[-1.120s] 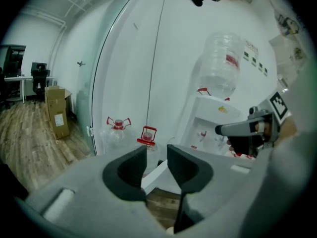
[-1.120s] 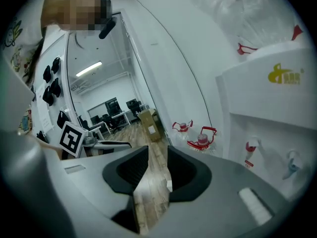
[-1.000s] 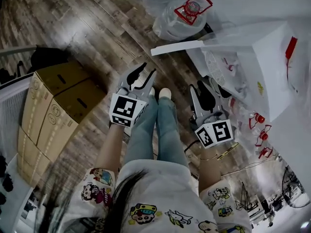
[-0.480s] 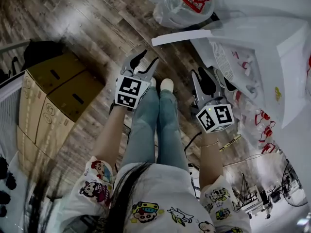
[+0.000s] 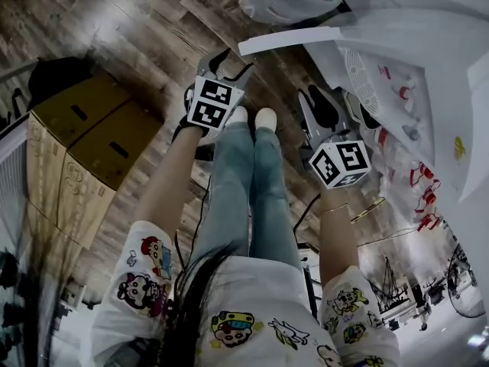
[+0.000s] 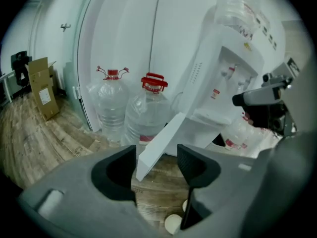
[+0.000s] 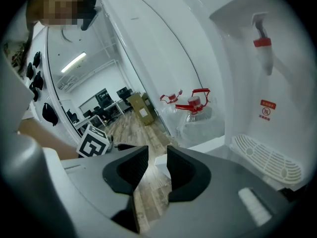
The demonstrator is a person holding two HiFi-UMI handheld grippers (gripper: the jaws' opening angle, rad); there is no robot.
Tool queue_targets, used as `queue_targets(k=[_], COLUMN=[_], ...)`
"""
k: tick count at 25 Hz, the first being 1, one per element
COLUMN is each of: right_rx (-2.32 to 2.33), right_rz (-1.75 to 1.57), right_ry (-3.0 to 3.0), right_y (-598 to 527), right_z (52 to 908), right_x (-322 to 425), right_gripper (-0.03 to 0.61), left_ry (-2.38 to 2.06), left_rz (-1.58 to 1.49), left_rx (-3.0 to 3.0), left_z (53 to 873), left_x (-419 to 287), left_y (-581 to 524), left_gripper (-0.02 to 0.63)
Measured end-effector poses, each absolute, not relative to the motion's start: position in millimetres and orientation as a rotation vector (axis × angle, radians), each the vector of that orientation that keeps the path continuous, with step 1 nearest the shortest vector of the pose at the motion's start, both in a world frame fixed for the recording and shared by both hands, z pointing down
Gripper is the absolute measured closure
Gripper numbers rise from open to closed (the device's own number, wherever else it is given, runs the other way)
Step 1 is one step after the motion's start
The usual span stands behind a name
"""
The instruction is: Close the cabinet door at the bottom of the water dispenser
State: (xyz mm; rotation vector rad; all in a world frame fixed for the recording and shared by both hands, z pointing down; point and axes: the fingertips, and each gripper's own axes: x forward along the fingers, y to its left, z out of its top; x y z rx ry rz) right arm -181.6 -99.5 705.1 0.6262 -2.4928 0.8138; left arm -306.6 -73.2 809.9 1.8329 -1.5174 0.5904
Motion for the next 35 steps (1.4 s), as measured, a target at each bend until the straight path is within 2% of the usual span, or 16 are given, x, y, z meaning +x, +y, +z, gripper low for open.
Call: queue_targets(k=[4,18,21,24,28,35], right_rx=[0.618,0.659,0.673,0.696,0.755,0.806], right_rz=[0.818,0.87,0.886,0.901,0.917,0.929], right_ry=[-2.484,-2.413,-2.386,-2.367,-2.34,-2.309], right_y=[-94,-88,-88,-86,-84,-67], right_z=[711,753,762,768,774,774], right_x=[-181,-171,-167,-162,-152,-140], right_gripper=[0.463,0.463,0.476,0.501,0.566,0.568], left_ry=[-1.491,-1.237,-1.232,-1.252,-1.249,-1.191], left_rz=[0.676,0.909,0.925,0.933,0.937,0.971], left_rx=[1.838,1.96,1.95,1.936,1.944,1.974], left_z=[830,893,900,904,905,904], left_x=[-311,-299,-298,-298,-296,-281], left_y=[-83,-97,-96,-96,-93,-75], left_gripper=[0.336,0.336,0.355,0.41,0.419,0.435])
